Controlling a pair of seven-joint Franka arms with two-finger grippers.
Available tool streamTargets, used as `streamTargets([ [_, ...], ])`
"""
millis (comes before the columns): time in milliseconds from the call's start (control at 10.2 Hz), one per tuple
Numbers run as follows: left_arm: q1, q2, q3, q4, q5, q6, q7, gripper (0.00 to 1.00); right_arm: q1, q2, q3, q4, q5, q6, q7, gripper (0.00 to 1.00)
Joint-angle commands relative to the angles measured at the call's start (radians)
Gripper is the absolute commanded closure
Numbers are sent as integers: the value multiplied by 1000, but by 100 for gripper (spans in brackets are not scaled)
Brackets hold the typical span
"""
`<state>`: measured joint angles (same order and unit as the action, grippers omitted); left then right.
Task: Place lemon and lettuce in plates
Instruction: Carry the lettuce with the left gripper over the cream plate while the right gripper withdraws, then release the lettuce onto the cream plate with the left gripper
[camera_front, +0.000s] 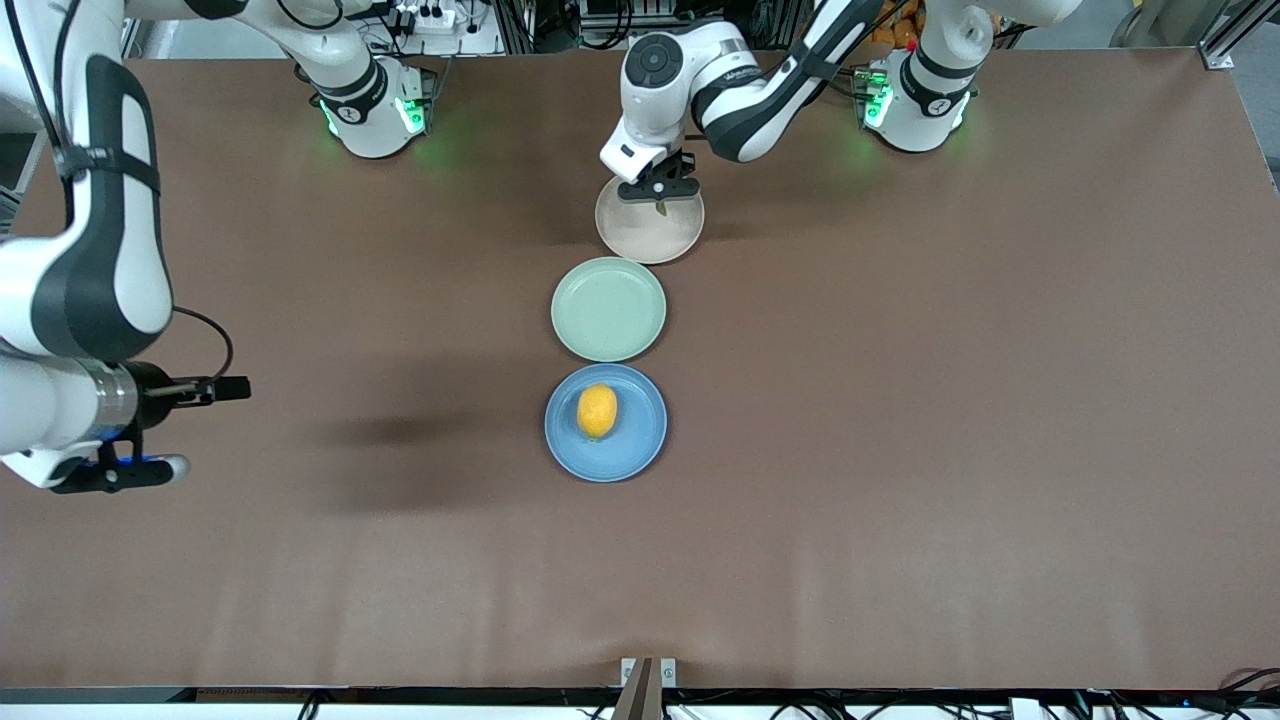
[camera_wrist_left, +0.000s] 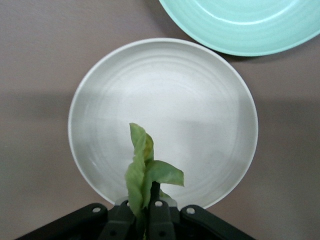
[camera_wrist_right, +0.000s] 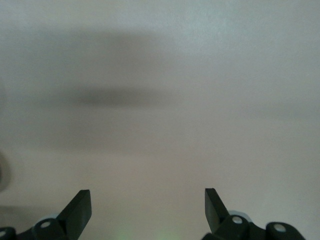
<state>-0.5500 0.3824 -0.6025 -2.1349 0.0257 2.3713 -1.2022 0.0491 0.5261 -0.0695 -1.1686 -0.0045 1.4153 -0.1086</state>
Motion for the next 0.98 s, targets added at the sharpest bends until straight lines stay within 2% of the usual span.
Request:
streamTargets([
  [0, -8, 62, 7, 56, 26, -14, -19, 100, 12, -159, 16, -84, -31, -12, 12, 0],
  [195, -19, 101, 13, 93, 26, -15, -19, 1, 2, -381, 16, -311, -25, 62, 15, 0],
  [391, -10, 95, 17, 98, 26, -17, -19, 0, 6, -480, 16, -420, -15, 86, 17, 0],
  [586, -2, 75, 74, 169, 28, -122, -19, 0, 14, -524, 17, -526, -12, 193, 17, 0],
  [782, -2, 75, 195, 300, 28, -240, -14, 0, 9, -518, 13, -499, -14, 208, 17, 0],
  [879, -2, 75, 264, 347, 28, -250, -11, 0, 8, -517, 8, -491, -14, 192, 17, 0],
])
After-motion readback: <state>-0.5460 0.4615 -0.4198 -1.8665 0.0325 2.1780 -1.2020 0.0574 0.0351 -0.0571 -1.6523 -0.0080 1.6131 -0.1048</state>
